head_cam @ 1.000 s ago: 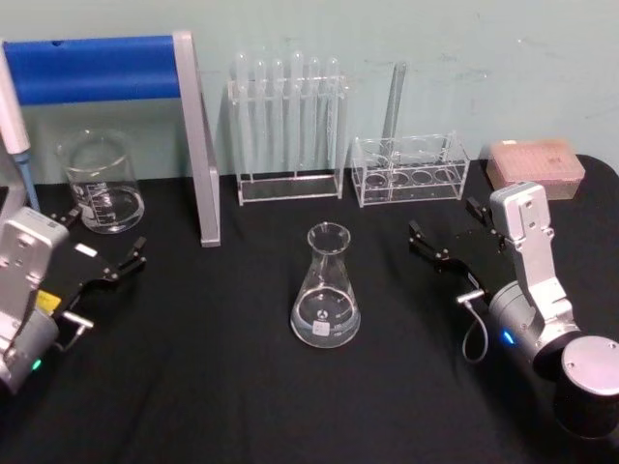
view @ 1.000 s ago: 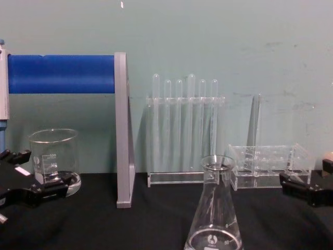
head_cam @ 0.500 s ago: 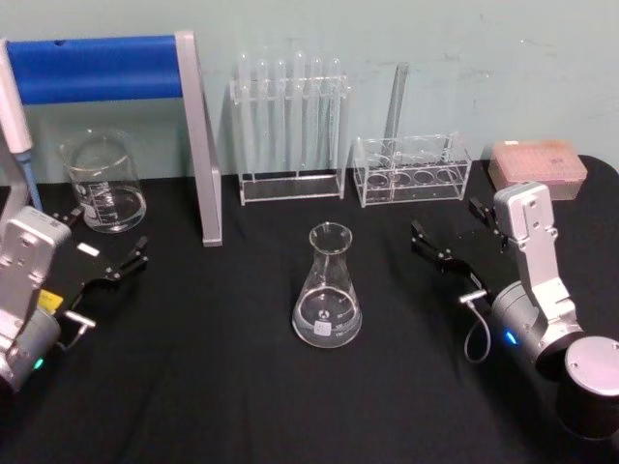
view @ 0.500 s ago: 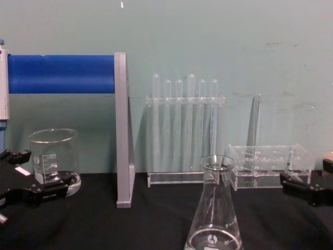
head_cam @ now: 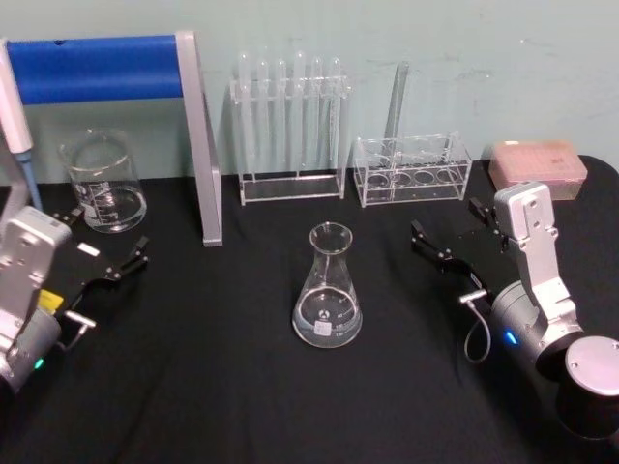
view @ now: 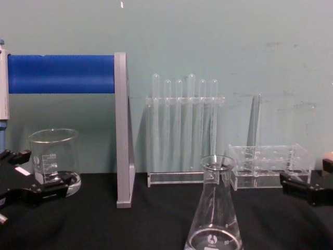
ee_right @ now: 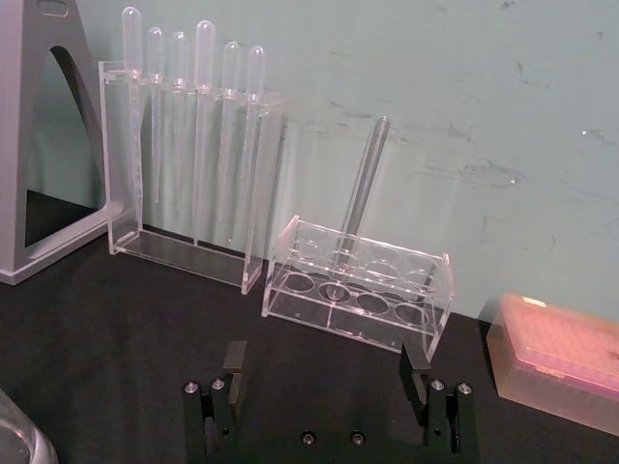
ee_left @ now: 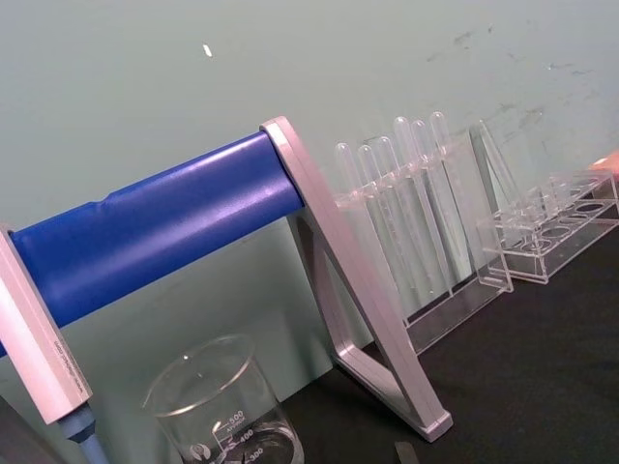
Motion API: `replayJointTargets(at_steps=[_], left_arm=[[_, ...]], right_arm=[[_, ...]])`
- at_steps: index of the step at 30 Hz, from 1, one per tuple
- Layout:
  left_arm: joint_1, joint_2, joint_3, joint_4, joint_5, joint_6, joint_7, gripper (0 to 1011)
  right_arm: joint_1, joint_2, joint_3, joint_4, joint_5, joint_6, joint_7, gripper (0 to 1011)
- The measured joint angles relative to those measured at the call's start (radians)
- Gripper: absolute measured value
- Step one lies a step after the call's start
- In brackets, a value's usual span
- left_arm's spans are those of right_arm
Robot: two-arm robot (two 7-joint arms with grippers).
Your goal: Grasp the erlenmeyer flask with one hand, shake it three times, then place it back.
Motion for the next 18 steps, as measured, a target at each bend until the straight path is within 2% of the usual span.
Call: replayJointTargets(at_steps=[18], left_arm=[[0.000,0.000,0.000,0.000,0.000,0.000,0.000,1001]], right_arm=[[0.000,0.000,0.000,0.000,0.001,0.000,0.000,1000]])
